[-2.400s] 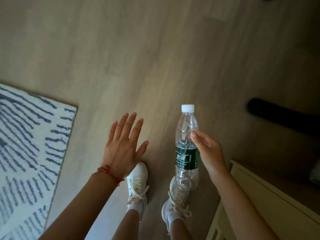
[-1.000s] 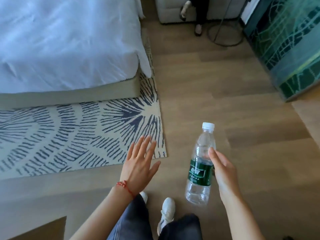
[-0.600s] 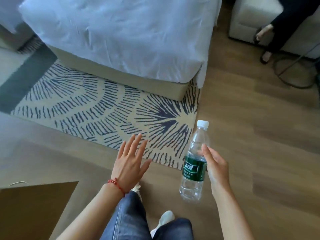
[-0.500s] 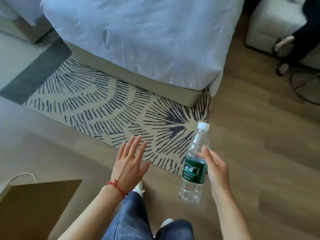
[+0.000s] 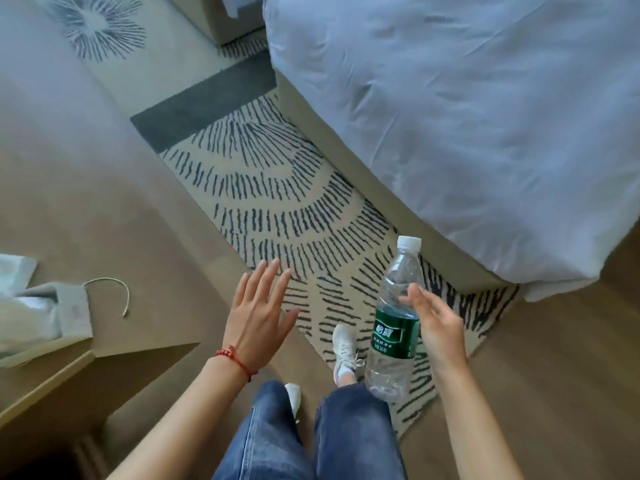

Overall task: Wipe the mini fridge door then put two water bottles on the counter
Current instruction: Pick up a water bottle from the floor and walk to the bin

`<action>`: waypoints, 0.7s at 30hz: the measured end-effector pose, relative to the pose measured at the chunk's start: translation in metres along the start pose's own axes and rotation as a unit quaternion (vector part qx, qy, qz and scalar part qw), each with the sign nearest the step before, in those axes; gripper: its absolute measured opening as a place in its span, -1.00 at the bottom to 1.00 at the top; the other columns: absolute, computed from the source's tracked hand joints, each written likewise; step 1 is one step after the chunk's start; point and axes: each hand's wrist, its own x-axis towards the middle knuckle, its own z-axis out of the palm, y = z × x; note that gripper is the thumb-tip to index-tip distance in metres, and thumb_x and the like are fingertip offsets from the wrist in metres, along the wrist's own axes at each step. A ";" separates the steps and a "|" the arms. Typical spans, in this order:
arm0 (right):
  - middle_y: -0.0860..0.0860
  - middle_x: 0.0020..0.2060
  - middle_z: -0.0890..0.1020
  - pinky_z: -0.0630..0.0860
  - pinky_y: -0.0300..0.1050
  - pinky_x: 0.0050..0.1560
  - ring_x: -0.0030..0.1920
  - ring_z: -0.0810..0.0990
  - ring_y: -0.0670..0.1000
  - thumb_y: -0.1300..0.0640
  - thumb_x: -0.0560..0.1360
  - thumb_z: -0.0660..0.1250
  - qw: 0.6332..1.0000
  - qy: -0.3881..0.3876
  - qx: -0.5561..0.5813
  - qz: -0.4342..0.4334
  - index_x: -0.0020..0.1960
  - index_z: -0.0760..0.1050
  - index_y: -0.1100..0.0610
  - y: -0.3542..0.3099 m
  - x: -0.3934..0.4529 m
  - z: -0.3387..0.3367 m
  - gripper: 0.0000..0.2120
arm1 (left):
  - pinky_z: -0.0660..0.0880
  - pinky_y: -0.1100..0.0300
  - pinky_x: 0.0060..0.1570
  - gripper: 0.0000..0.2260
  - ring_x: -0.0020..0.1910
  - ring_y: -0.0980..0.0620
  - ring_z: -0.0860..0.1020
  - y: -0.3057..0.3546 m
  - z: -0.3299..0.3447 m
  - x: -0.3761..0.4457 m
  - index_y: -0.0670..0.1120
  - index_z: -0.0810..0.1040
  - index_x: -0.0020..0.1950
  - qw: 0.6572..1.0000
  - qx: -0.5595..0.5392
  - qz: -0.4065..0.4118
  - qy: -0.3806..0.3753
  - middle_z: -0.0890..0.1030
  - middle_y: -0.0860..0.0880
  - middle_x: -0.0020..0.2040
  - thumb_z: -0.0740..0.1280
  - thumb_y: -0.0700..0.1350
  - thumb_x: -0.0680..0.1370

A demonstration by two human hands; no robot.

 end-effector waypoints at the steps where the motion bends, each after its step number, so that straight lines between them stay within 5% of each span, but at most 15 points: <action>1: 0.13 0.16 0.59 0.44 -0.18 0.11 0.19 0.53 0.08 -0.22 0.25 0.29 1.000 -0.014 -0.003 0.001 0.24 0.47 0.25 -0.009 0.015 0.006 -0.28 | 0.20 -0.08 0.34 -0.49 0.37 -0.15 0.26 -0.003 0.000 0.007 -0.15 0.34 0.34 1.000 0.003 -0.018 0.001 0.42 -0.20 0.35 0.10 0.13 0.50; 6: 0.13 0.10 0.62 0.45 0.02 0.20 0.14 0.56 0.11 -0.24 0.22 0.33 0.994 -0.097 -0.049 -0.010 0.19 0.52 0.20 -0.056 0.090 0.040 -0.31 | 0.23 -0.11 0.31 -0.51 0.37 -0.13 0.23 -0.016 -0.004 0.042 -0.14 0.29 0.35 0.995 0.013 -0.099 0.013 0.42 -0.21 0.34 0.02 0.14 0.55; 9: 0.12 0.05 0.64 0.47 -0.06 0.08 0.09 0.59 0.10 -0.29 0.18 0.33 0.984 -0.152 -0.089 -0.026 0.16 0.53 0.16 -0.085 0.126 0.063 -0.29 | 0.17 -0.07 0.32 -0.49 0.37 -0.13 0.23 -0.026 -0.012 0.059 -0.14 0.28 0.35 0.990 0.020 -0.138 0.025 0.42 -0.22 0.34 -0.12 0.17 0.59; 15: 0.15 0.11 0.61 0.40 -0.31 -0.16 0.09 0.56 0.06 -0.12 0.39 0.33 0.958 -0.247 -0.137 -0.050 0.25 0.47 0.22 -0.129 0.169 0.128 -0.44 | 0.15 -0.07 0.33 -0.50 0.37 -0.13 0.24 -0.060 -0.027 0.083 -0.13 0.27 0.36 0.967 0.016 -0.252 0.044 0.41 -0.22 0.35 -0.09 0.15 0.58; 21: 0.13 0.09 0.61 0.38 -0.33 -0.19 0.00 0.57 -0.06 -0.11 0.39 0.33 0.936 -0.301 -0.169 -0.062 0.24 0.48 0.19 -0.154 0.178 0.219 -0.47 | 0.12 -0.05 0.33 -0.48 0.37 -0.13 0.24 -0.123 -0.039 0.099 -0.15 0.29 0.36 0.948 -0.005 -0.311 0.062 0.41 -0.22 0.35 -0.12 0.16 0.59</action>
